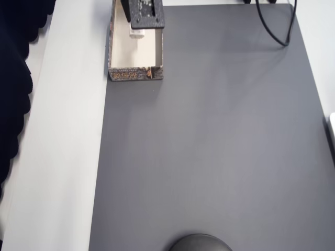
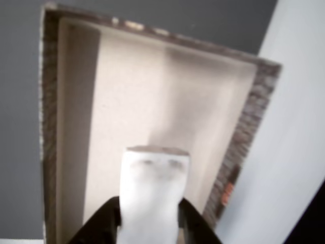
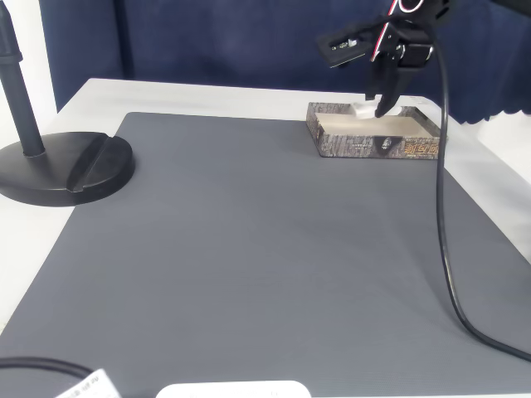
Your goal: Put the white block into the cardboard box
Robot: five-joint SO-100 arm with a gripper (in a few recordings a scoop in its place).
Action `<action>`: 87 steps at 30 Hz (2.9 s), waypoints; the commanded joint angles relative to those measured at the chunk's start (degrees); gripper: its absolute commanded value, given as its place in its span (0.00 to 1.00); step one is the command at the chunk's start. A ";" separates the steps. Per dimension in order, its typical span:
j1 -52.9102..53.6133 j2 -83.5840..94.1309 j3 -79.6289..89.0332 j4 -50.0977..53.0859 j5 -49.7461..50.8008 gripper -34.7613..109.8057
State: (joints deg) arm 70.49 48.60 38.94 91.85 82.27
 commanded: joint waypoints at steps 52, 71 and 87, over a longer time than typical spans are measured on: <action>0.44 -7.91 -10.72 -3.34 -8.17 0.27; 0.62 -6.77 -10.72 -4.39 -8.00 0.37; 0.53 -4.57 -10.72 -5.27 -8.09 0.45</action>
State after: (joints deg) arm 70.49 39.38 32.34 87.71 74.62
